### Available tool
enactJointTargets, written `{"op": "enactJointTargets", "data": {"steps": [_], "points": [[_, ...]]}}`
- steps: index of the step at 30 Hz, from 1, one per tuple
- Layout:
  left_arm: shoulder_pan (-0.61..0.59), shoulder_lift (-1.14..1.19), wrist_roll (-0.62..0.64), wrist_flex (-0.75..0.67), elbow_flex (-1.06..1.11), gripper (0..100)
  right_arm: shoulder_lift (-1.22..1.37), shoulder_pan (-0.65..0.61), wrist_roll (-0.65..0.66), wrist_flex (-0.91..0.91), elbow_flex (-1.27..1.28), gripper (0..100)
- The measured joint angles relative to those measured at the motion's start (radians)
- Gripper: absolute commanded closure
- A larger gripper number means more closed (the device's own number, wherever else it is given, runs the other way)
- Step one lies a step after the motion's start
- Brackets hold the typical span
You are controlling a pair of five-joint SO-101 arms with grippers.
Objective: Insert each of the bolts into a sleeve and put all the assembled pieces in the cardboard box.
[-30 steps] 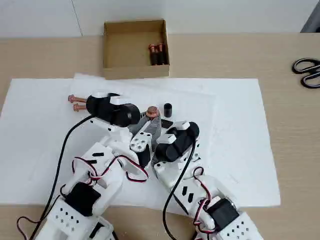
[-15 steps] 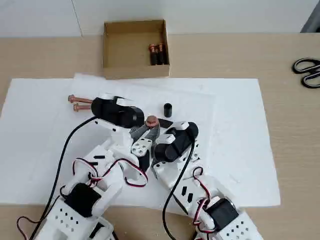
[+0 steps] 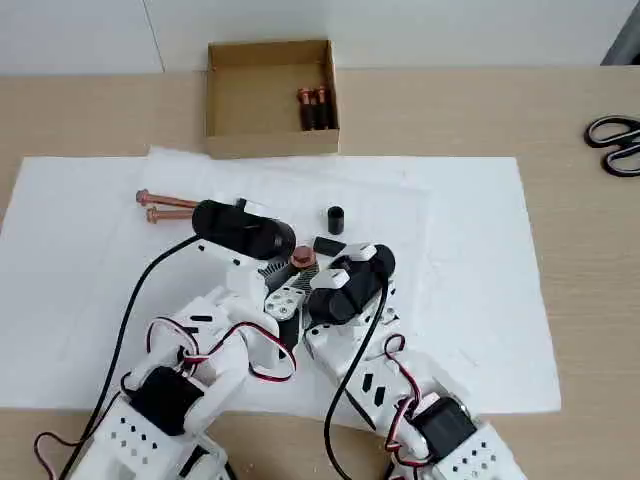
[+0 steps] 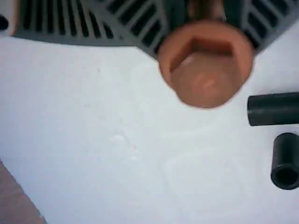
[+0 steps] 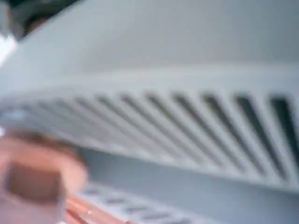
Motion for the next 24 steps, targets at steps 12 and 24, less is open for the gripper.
{"op": "enactJointTargets", "data": {"steps": [12, 24], "points": [[0.014, 0.0, 0.0, 0.048, 0.0, 99, 0.0, 0.0, 0.002, 0.0, 0.0, 99.2], [0.032, 0.0, -0.031, 0.086, -0.008, 80, 0.0, 0.0, 0.002, 0.0, 0.0, 99.2]]}}
